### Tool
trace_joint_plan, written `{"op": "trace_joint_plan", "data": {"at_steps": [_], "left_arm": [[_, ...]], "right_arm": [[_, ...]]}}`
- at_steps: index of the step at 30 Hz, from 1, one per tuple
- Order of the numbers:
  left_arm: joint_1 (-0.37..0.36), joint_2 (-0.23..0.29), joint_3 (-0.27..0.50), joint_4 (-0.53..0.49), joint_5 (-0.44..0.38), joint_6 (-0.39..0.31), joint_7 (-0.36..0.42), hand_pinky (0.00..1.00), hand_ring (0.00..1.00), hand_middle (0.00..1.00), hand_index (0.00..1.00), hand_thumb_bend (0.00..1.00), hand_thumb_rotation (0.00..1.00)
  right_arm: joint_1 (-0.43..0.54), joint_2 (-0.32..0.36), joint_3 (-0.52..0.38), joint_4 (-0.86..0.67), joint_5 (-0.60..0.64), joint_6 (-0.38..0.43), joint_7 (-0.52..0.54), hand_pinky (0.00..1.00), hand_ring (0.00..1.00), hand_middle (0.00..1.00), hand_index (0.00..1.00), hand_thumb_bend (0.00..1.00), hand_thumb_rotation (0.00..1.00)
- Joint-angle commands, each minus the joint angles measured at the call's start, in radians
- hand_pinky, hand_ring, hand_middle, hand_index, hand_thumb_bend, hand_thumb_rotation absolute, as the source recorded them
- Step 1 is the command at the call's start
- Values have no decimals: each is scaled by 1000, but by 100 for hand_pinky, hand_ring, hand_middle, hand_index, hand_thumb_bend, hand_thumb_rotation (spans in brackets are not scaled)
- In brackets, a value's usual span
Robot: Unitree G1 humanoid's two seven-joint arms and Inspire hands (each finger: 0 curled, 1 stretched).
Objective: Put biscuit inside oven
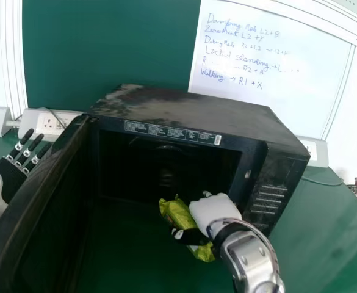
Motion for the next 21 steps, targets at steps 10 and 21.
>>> {"op": "trace_joint_plan", "data": {"at_steps": [10, 21], "left_arm": [[4, 2, -10, -25, -7, -3, 10, 72, 78, 77, 73, 13, 44], [12, 0, -11, -32, 0, -10, -13, 76, 80, 76, 69, 11, 45]], "right_arm": [[-98, 76, 14, 50, -2, 43, -35, 36, 41, 47, 50, 53, 0], [-183, 112, 48, 152, -16, 64, -76, 20, 26, 47, 51, 54, 0]]}}
